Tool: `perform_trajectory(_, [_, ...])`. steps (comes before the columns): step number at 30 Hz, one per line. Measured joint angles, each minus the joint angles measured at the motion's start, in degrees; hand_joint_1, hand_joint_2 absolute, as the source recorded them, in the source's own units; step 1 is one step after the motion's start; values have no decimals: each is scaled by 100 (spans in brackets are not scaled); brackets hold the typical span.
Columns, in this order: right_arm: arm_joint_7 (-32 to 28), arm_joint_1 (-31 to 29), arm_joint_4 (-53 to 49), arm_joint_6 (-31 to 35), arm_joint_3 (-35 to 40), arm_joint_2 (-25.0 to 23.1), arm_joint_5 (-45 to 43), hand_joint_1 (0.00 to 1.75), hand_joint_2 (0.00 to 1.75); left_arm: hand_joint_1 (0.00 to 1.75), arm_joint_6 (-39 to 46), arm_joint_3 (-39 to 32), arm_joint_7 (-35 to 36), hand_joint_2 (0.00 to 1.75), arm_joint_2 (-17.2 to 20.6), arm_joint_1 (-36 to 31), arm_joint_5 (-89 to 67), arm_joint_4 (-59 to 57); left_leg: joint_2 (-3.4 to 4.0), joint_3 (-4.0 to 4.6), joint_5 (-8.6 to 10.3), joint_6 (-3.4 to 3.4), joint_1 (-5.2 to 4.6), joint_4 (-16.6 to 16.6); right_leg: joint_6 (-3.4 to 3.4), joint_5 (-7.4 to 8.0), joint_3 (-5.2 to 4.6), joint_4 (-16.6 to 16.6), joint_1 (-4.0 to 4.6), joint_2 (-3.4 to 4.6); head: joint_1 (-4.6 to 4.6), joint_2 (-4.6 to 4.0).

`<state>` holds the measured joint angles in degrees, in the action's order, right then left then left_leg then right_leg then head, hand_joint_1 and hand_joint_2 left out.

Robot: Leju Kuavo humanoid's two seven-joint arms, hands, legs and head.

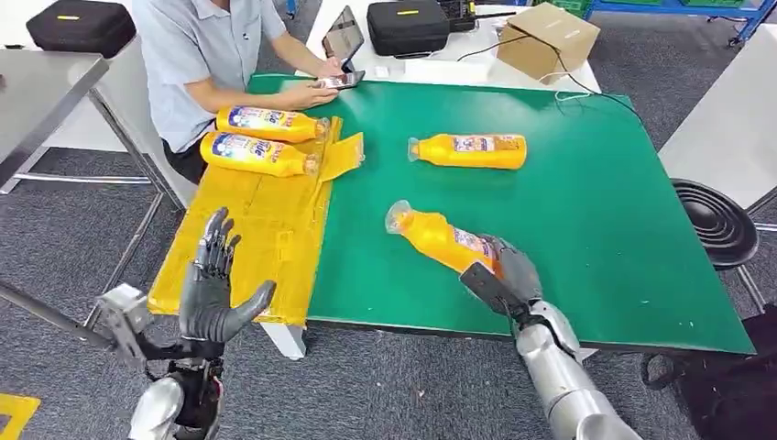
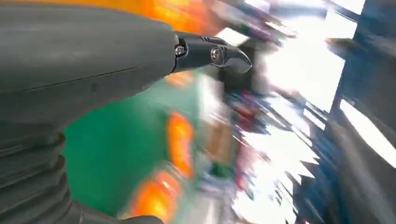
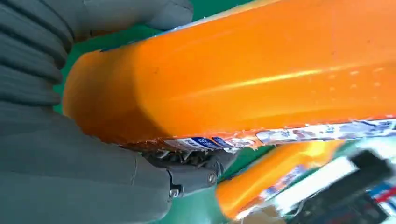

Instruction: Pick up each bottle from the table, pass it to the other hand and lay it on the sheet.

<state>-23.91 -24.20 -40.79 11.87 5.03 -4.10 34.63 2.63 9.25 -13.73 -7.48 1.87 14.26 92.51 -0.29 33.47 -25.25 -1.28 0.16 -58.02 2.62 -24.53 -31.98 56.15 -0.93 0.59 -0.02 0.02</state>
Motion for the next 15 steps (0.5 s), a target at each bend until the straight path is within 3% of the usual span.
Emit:
perform_trajectory(2, [-4, 301, -531, 18, 134, -127, -358, 175, 175, 0, 316, 75, 57, 175, -79, -24, 274, -428, 0, 21, 6, 5, 1, 0, 0, 0, -20, 2, 1, 0, 0, 0])
perform_trajectory(6, [-148, 616, -1480, 131, 522, -228, -909, 175, 175, 0, 816, 349, -560, 175, -196, -91, 11, -938, -1, 41, 6, 4, 1, 0, 1, 0, -37, 4, -1, 0, 2, 0])
perform_trajectory(15, [-304, 1010, -2817, -127, 1292, -195, -1459, 175, 175, 0, 233, 1436, -1223, 175, -91, -16, -1068, -871, -5, 78, 2, 4, -5, 0, 2, 0, -71, 0, -6, -3, 0, 0])
